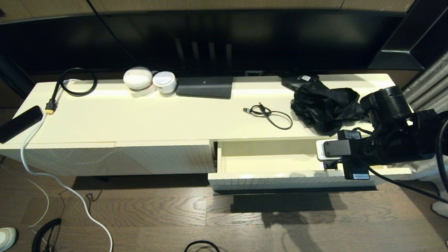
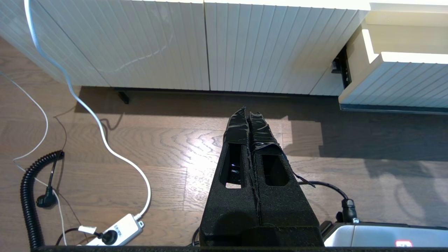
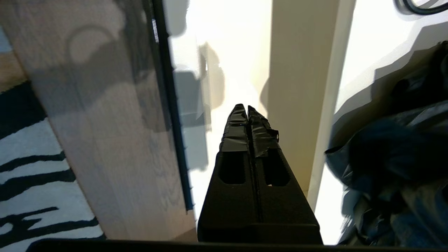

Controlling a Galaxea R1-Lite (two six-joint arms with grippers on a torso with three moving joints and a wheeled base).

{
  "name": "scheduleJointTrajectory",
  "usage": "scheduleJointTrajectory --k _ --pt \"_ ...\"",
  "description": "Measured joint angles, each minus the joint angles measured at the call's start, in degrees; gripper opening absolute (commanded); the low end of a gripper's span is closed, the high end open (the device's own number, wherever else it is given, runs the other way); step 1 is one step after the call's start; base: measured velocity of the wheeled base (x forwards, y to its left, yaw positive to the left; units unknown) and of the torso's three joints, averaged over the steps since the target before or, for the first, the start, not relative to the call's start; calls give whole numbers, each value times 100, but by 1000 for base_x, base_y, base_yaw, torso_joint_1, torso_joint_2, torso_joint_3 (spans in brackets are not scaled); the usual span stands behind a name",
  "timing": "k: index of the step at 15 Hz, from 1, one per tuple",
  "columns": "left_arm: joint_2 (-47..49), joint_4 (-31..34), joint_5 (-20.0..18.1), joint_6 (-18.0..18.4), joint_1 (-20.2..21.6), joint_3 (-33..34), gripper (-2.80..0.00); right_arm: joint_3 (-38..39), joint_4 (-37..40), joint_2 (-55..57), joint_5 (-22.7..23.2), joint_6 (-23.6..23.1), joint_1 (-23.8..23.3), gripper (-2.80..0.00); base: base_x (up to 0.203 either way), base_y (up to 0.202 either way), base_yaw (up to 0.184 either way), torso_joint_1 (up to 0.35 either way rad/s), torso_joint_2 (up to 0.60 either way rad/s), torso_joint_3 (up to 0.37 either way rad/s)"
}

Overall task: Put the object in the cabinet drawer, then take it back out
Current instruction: Open the drawer

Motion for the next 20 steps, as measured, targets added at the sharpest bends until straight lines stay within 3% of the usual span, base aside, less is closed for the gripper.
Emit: scheduleJointTrajectory --k 7,20 --pt "0 2 0 2 0 0 -280 -1191 303 1059 -27 -12 -4 -280 0 0 0 0 0 0" --pt "0 2 0 -1 0 0 -280 -1455 548 1639 -23 -203 -150 -280 0 0 0 0 0 0"
